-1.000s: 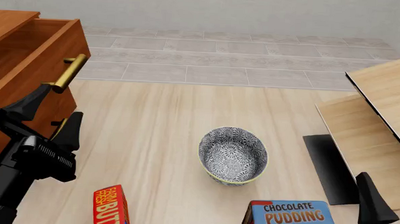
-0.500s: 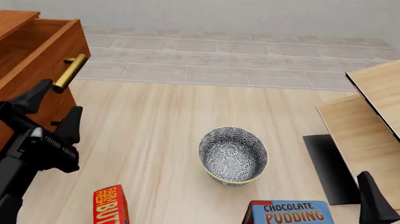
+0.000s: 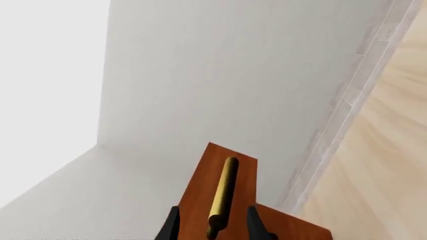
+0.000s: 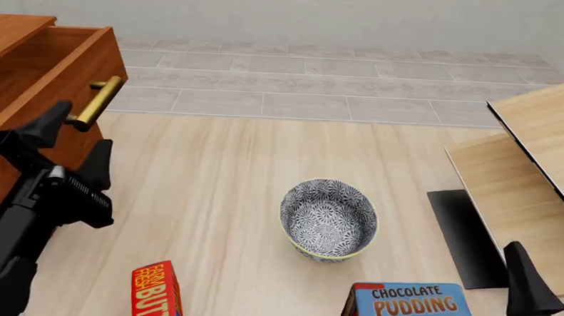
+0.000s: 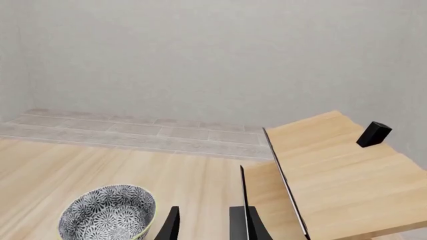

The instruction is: Close the top drawer of the cabinet.

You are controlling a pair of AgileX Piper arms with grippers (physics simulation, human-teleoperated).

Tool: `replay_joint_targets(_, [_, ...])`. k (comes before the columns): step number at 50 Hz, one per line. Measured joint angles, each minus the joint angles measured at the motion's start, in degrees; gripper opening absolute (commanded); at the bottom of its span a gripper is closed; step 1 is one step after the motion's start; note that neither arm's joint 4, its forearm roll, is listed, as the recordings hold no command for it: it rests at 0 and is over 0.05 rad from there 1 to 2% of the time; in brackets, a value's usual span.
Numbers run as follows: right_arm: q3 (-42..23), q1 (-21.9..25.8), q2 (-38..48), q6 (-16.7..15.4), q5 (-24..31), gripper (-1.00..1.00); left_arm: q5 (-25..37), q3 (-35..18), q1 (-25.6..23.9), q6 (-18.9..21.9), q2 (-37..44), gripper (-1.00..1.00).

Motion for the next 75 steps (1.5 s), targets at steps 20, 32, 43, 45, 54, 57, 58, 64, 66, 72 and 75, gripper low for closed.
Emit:
replay_joint_targets(20, [-0.6, -0.1, 0.0, 0.1, 0.2, 1.0, -2.5, -2.0, 0.8, 1.1, 4.0, 1.0])
replay_joint_targets(32, [-0.8, -0.1, 0.0, 0.2, 0.1, 1.0, -5.0, -2.8, 1.2, 2.2, 7.5, 1.0])
replay_joint_targets(43, [-1.1, -0.2, 0.0, 0.4, 0.4, 1.0, -6.5, -3.2, 1.5, 3.4, 10.4, 1.0])
replay_joint_targets(45, [-1.1, -0.1, 0.0, 0.5, 0.4, 1.0, -6.5, -3.2, 1.6, 3.6, 10.7, 1.0])
replay_joint_targets(54, [-1.2, 0.0, 0.0, 0.5, 0.5, 1.0, -6.5, -3.2, 2.4, 4.1, 11.3, 1.0])
replay_joint_targets(57, [-1.3, 0.0, 0.0, 0.5, 0.6, 1.0, -6.5, -3.1, 2.8, 4.2, 11.4, 1.0])
replay_joint_targets(58, [-1.3, 0.1, 0.0, 0.4, 0.6, 1.0, -6.5, -3.1, 2.9, 4.2, 11.4, 1.0])
replay_joint_targets(64, [-1.4, 0.1, 0.0, 0.4, 0.6, 1.0, -6.5, -3.2, 3.5, 4.5, 11.5, 1.0])
replay_joint_targets(66, [-1.4, 0.2, 0.0, 0.4, 0.5, 1.0, -6.5, -3.2, 3.8, 4.6, 11.5, 1.0])
replay_joint_targets(72, [-1.5, 0.3, 0.0, 0.3, 0.6, 1.0, -6.5, -3.2, 4.6, 4.8, 11.6, 1.0])
replay_joint_targets(75, [-1.6, 0.3, 0.0, 0.3, 0.6, 1.0, -6.5, -3.2, 4.9, 5.0, 11.6, 1.0])
